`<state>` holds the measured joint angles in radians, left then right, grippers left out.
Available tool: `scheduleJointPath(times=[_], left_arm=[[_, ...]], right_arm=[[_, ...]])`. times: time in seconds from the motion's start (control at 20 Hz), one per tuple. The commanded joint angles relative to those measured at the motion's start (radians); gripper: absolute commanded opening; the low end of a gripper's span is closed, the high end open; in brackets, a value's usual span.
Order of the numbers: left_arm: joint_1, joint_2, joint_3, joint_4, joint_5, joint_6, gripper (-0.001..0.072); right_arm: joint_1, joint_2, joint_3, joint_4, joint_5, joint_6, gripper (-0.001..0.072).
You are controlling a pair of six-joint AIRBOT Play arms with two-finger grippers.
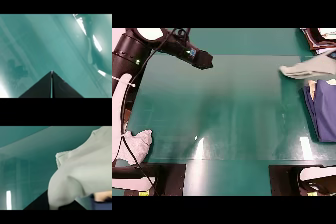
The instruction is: Fold the shirts.
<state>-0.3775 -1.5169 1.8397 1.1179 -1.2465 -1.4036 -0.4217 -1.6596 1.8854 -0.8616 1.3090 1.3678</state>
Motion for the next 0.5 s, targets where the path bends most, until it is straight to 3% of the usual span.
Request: scheduleJointPath(times=[0.0,0.2,0.35,0.45], left_arm=[[-0.037,0.0,0.0,-0.002,0.048,-0.003,0.0029],[-0.038,0.0,0.0,-0.002,0.066,-0.003,0.0028],[-0.037,0.0,0.0,-0.002,0.064,-0.003,0.0029],[-0.037,0.0,0.0,-0.003,0.058,-0.003,0.0029]], right_arm=[[-0.139,0.009,0.001,0.0,-0.036,0.002,0.0018],[-0.192,0.009,0.067,0.136,-0.045,-0.019,0.0019],[-0.194,0.014,0.199,0.13,0.02,-0.018,0.0018],[-0.204,0.061,0.176,0.125,0.033,-0.018,0.0018]])
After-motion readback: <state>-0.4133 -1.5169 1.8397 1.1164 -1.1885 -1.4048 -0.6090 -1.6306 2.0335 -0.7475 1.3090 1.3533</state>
